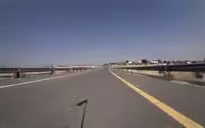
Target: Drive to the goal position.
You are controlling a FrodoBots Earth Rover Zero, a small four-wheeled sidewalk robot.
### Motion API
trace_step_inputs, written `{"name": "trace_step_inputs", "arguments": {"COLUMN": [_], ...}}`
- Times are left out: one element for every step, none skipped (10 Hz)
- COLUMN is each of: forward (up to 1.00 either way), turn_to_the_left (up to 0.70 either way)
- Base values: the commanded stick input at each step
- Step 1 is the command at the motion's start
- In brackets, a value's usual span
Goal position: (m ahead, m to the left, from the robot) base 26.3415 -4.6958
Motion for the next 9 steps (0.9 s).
{"name": "trace_step_inputs", "arguments": {"forward": [1.00, 1.00, 1.00, 1.00, 1.00, 1.00, 1.00, 1.00, 1.00], "turn_to_the_left": [0.00, 0.00, 0.00, 0.00, 0.00, 0.00, 0.00, 0.00, 0.00]}}
